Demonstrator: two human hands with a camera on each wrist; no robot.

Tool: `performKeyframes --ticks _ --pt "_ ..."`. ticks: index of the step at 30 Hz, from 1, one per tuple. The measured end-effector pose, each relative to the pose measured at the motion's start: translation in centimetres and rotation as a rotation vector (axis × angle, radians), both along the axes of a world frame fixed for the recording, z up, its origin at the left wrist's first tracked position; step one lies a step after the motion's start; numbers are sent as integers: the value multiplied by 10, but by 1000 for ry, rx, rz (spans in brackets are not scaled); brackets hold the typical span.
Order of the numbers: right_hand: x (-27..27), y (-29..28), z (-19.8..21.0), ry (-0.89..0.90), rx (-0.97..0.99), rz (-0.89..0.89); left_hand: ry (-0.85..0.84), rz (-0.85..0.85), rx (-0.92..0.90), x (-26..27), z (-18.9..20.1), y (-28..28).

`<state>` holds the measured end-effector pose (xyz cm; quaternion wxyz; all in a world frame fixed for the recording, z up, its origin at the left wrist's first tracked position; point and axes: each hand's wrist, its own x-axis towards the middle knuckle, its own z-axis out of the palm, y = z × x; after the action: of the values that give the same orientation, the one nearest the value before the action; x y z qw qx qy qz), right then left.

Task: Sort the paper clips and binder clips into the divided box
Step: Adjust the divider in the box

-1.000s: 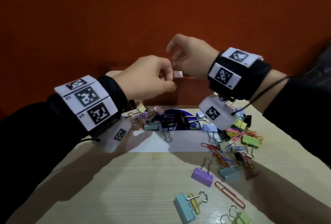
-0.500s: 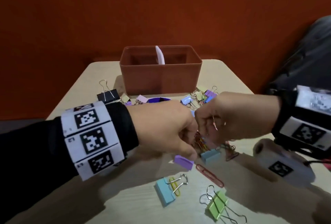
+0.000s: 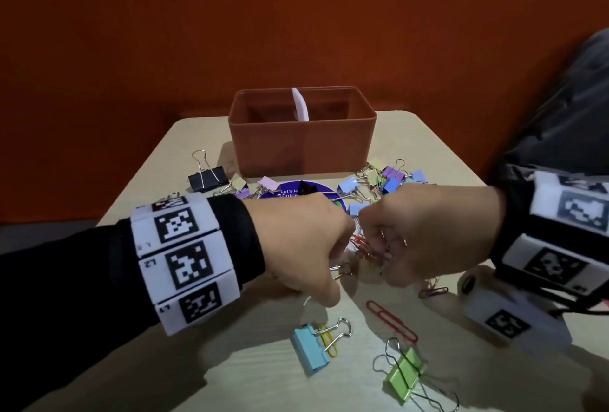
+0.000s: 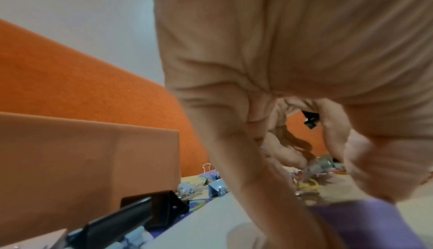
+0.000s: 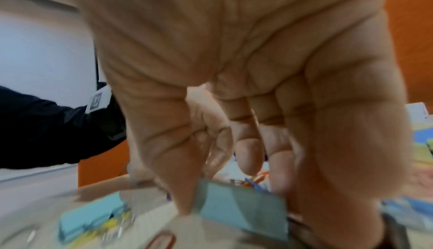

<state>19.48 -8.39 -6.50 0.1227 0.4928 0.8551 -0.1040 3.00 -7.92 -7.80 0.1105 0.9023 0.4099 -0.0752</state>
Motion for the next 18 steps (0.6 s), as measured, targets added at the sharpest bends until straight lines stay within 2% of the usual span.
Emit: performKeyframes --ticks 9,14,18 --pt "5 24 18 216 -140 -113 10 -12 2 -8 0 3" --pt "3 28 11 176 -139 -52 -34 38 -54 -24 4 7" --pt "0 24 12 125 -59 25 -56 51 11 -35 5 15"
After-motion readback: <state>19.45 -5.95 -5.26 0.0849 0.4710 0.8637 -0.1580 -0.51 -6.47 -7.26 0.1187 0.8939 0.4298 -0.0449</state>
